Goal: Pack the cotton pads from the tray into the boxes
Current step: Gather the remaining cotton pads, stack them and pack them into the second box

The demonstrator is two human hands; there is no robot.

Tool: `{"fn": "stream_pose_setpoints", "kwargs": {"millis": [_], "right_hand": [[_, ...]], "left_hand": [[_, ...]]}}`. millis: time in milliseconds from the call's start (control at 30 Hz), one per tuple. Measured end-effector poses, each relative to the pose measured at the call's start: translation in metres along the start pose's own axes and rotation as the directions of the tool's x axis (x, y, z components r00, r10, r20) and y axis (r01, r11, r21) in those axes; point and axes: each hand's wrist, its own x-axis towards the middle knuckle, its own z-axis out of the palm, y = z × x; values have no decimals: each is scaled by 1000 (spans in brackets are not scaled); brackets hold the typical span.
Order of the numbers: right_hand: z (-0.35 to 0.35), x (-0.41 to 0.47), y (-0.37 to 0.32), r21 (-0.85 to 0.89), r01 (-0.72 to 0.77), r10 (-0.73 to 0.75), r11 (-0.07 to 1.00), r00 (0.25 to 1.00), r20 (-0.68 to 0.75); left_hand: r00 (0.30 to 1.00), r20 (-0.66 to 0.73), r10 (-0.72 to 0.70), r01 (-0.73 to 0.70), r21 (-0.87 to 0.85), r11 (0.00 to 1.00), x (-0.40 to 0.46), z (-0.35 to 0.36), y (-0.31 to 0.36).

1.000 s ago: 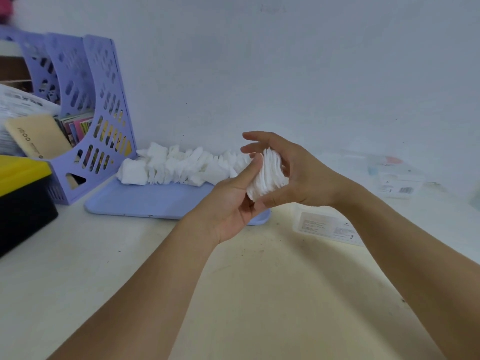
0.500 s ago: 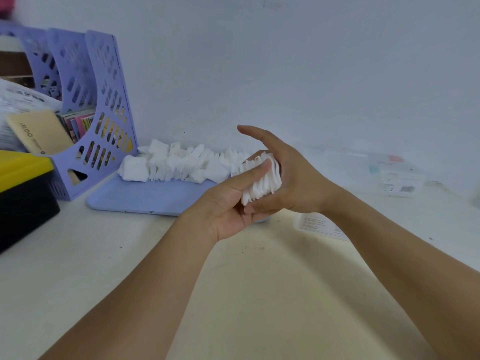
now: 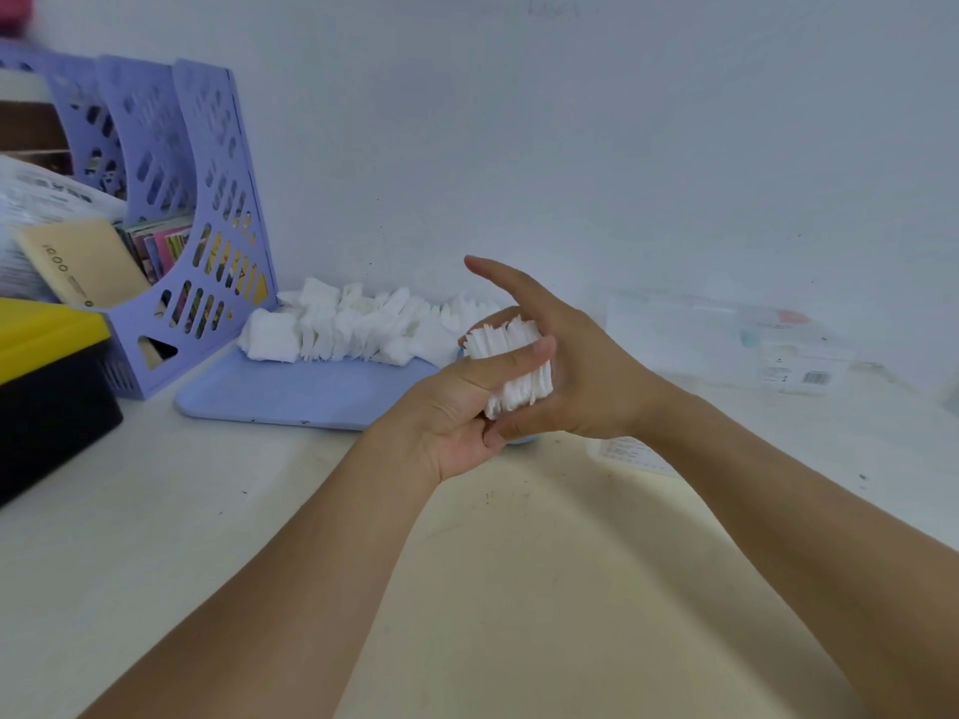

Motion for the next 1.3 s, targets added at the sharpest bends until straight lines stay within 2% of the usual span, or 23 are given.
{"fn": "stream_pose_setpoints", "kwargs": {"millis": [300,467,600,700,800,900,967,1033,1100,1167,1233,1300], "right_hand": [[-1,1,-1,-8,45,-46,999,996,-75],[-1,0,-1,-39,17,-19,999,998,-57],[2,-1,-2,-92,-8,10,996,1000,23],[-5,-2,-4,-64,-66,75,996,986,146],[-32,-5,-6,123,-178,136,976,948,288],[-53,-10,-7,291,-255,159,922,936,315],[-53,-11,-5,237,-254,170,938,931,324],[-49,-8,-4,131,-220,160,967,919,360],[-44,-4,-4,84,-203,164,976,928,335],[-40,-2,-4,37,-154,141,987,960,241],[-35,-2,0,-1,-136,135,991,981,141],[-32,-2,2,-16,-169,169,986,980,107]], "left_hand": [[1000,-25,-6,6,-19,1000,0,-2,5],[1000,-18,10,-9,75,997,-1,-2,4],[1000,2,22,-22,145,989,-3,-1,0],[1000,6,2,-3,183,983,-2,-3,0],[998,46,-41,32,186,982,0,-8,0],[994,82,-69,48,239,970,1,-9,-2],[992,99,-78,50,251,967,2,-8,-5],[996,76,-45,31,177,984,4,-7,-5],[1000,22,7,-8,38,999,8,-8,-5],[997,-62,41,-45,-71,996,11,-10,-3],[989,-127,79,-87,-56,995,14,-12,-3],[971,-186,149,-137,74,988,16,-11,-3]]}}
